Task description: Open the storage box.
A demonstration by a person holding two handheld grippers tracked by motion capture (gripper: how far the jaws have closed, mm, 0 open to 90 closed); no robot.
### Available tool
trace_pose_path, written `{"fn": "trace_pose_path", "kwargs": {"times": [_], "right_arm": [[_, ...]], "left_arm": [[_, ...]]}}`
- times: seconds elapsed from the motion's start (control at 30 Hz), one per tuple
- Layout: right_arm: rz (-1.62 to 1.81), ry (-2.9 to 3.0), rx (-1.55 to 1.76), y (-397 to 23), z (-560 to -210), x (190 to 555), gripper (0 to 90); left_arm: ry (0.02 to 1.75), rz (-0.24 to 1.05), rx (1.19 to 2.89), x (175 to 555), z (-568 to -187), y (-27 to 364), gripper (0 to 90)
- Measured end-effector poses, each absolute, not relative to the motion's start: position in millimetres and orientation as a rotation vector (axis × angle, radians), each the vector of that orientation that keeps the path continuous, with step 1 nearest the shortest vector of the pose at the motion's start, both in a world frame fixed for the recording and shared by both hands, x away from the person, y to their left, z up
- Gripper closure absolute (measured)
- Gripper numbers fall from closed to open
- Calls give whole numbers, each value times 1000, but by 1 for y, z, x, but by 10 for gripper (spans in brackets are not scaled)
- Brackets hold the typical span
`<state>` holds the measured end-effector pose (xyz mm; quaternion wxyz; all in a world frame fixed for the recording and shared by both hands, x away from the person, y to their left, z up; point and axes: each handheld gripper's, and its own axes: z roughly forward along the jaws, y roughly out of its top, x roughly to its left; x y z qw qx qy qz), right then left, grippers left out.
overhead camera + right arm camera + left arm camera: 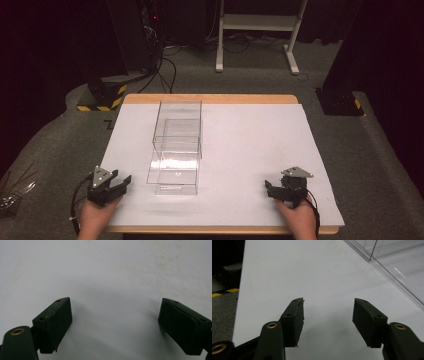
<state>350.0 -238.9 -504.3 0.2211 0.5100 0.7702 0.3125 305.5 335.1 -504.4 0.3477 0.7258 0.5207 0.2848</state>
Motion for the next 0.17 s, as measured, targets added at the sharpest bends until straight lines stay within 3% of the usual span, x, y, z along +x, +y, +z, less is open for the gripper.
{"fn": "trace_pose_path", "kwargs": {"times": [0.17], "right_arm": [[866, 2131, 1407, -240, -504, 350, 121]], "left_arm": [[1368, 697, 1947, 310, -506, 332, 382]]}}
